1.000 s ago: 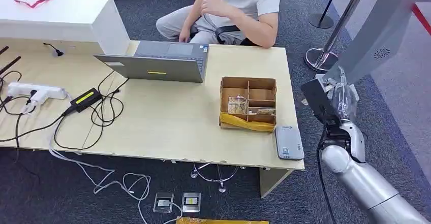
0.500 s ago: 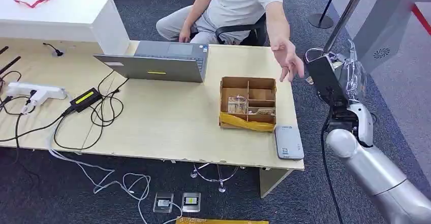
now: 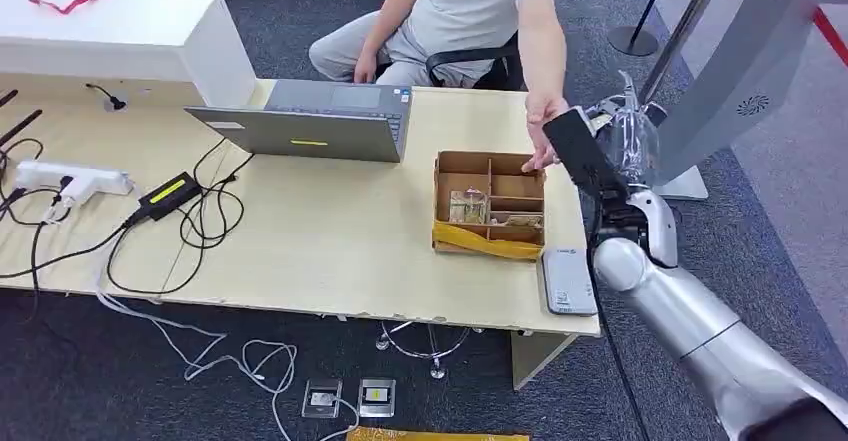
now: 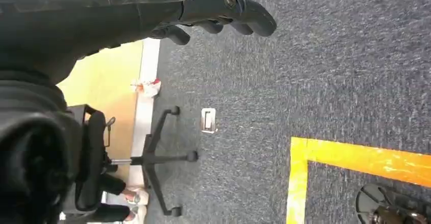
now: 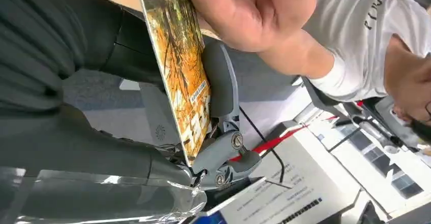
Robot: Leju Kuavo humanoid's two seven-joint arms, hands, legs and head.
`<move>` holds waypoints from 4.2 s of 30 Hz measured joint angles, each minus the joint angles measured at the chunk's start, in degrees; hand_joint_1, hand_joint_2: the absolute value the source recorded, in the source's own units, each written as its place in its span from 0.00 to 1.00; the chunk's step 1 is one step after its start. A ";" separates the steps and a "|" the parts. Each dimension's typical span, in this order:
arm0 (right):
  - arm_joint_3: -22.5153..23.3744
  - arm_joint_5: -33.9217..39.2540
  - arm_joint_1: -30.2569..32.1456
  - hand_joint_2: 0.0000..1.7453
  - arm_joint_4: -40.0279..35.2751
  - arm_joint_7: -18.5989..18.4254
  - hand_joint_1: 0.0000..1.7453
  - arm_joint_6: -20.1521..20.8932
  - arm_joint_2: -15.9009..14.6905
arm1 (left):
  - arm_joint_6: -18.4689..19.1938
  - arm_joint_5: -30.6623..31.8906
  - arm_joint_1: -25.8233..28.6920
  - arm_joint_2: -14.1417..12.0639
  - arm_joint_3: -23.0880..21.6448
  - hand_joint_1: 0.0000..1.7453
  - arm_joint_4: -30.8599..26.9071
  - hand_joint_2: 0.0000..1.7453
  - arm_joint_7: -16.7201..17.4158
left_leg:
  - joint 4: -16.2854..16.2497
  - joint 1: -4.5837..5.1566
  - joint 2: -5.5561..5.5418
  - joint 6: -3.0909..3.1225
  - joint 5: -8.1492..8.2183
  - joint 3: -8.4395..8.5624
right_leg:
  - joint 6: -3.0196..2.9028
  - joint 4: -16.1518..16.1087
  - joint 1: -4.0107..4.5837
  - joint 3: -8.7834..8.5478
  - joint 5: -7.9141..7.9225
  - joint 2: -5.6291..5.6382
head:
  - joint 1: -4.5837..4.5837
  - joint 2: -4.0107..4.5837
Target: Pass the card to the sensor for recognition and then transmit it.
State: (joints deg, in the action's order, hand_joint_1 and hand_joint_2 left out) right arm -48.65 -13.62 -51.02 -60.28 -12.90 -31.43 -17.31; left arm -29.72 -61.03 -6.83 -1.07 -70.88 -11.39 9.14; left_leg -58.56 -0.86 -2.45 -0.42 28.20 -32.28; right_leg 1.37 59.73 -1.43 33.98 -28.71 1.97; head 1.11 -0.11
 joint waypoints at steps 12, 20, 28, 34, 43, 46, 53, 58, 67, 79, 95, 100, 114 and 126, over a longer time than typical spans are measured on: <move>-2.58 1.86 -1.01 1.00 5.99 0.92 0.00 -1.09 1.94 | 0.24 -0.85 0.02 0.00 0.00 0.00 0.00 0.00 0.57 | 0.00 0.00 0.02 0.00 0.00 0.01 | 0.00 0.00 0.00 0.01 0.00 0.01 | -0.02 0.00; -5.44 -2.43 -1.87 1.00 7.21 -4.42 0.00 1.80 1.24 | 0.20 -1.77 0.10 0.00 0.02 0.00 0.00 0.00 0.55 | -0.01 0.00 0.09 0.00 0.00 0.08 | 0.00 0.00 0.00 0.01 0.00 0.03 | 0.00 0.00; -8.42 -6.82 -2.96 1.00 -3.37 -12.02 0.00 11.81 -5.34 | 1.27 -2.23 0.23 -0.31 0.02 0.00 0.00 0.00 0.41 | -0.01 0.01 0.12 0.00 0.01 0.08 | 0.00 -0.01 -0.01 0.02 0.00 0.05 | 0.00 0.00; -10.03 -7.54 -3.25 1.00 -11.00 -14.78 0.00 17.27 -9.07 | 1.53 -2.21 0.22 -0.52 0.02 0.00 0.00 0.00 -0.40 | -0.01 0.00 0.15 0.00 0.01 0.10 | 0.00 -0.01 0.00 0.02 0.00 0.07 | -0.02 -0.02; -12.81 -5.84 -4.66 1.00 -19.76 -16.74 0.00 22.36 -12.20 | 1.25 -2.23 0.20 -0.57 0.02 0.00 0.00 0.00 -1.90 | -0.01 0.00 0.16 -0.01 0.01 0.08 | 0.00 -0.01 0.00 0.02 0.00 0.07 | 0.00 0.00; -14.14 -5.11 -4.53 1.00 -20.22 -15.71 0.00 22.64 -12.18 | 0.92 -2.58 0.16 -0.57 0.02 0.00 0.00 0.00 -1.62 | -0.01 0.00 0.15 -0.01 0.01 0.07 | 0.00 -0.01 0.00 0.02 0.00 0.07 | -0.04 0.00; -17.05 -8.61 -1.18 1.00 -19.43 -12.77 0.00 18.67 -11.59 | 1.31 -2.62 0.14 -0.52 0.02 0.00 0.00 0.00 -0.44 | 0.00 0.00 0.14 -0.01 0.01 0.06 | 0.00 -0.01 0.00 0.02 0.00 0.05 | -0.02 0.00; -18.23 -11.69 0.72 1.00 -18.14 -12.63 0.00 17.35 -11.56 | 1.64 -2.60 0.14 -0.55 0.00 0.00 0.00 0.00 -0.44 | 0.00 0.00 0.15 -0.01 0.01 0.06 | 0.00 -0.01 0.00 0.02 0.00 0.06 | -0.02 0.00; -18.16 -15.87 3.53 1.00 -15.37 -11.76 0.00 17.46 -11.43 | 1.44 -2.67 0.14 -0.55 0.00 0.00 0.00 0.00 -0.44 | 0.00 0.00 0.14 -0.01 0.01 0.05 | 0.00 -0.01 0.00 0.02 0.00 0.05 | -0.02 0.00; -17.62 -20.44 5.20 1.00 -10.71 -10.21 0.00 18.62 -8.31 | -0.57 -3.41 0.12 -0.52 -0.09 0.00 0.00 0.00 -1.03 | 0.00 0.00 0.15 -0.01 0.01 0.06 | 0.00 -0.01 0.00 0.02 0.00 0.06 | -0.02 0.00; -16.41 -23.65 5.24 1.00 -4.29 -10.08 0.00 19.91 -3.35 | -0.28 -3.82 0.13 -0.57 -0.09 0.00 0.00 0.00 -1.05 | 0.00 0.00 0.14 -0.01 0.01 0.05 | 0.00 -0.01 0.00 0.02 0.00 0.05 | 0.00 0.00; -16.15 -23.74 5.21 1.00 -2.47 -10.05 0.00 19.93 -2.58 | -0.07 -3.82 0.14 -0.61 -0.09 0.00 0.00 0.00 -1.05 | 0.00 0.00 0.14 -0.01 0.01 0.06 | 0.00 -0.01 0.00 0.02 0.00 0.06 | -0.02 0.00; -14.69 -24.07 3.53 1.00 1.94 -9.57 0.00 21.31 -1.11 | 0.98 -3.89 0.13 -0.83 -0.09 0.00 0.00 0.00 -1.23 | 0.00 0.00 0.14 0.00 0.00 0.06 | 0.00 -0.01 0.00 0.02 0.00 0.06 | 0.00 0.00; -14.47 -24.06 2.52 1.00 4.83 -8.48 0.00 22.34 1.97 | 0.98 -4.59 0.13 -0.83 -0.09 0.00 0.00 0.00 -1.16 | 0.00 0.00 0.15 -0.01 0.00 0.06 | 0.00 0.00 0.01 0.02 0.00 0.06 | 0.00 -0.02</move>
State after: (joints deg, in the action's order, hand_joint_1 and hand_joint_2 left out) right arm -63.12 -37.68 -48.50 -55.45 -21.38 -9.09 -15.34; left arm -28.74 -65.62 -6.70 -1.90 -70.97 -11.39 7.98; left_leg -58.56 -0.86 -2.30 -0.42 28.21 -32.22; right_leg 1.37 59.73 -1.43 34.00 -28.71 2.04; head 1.11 -0.13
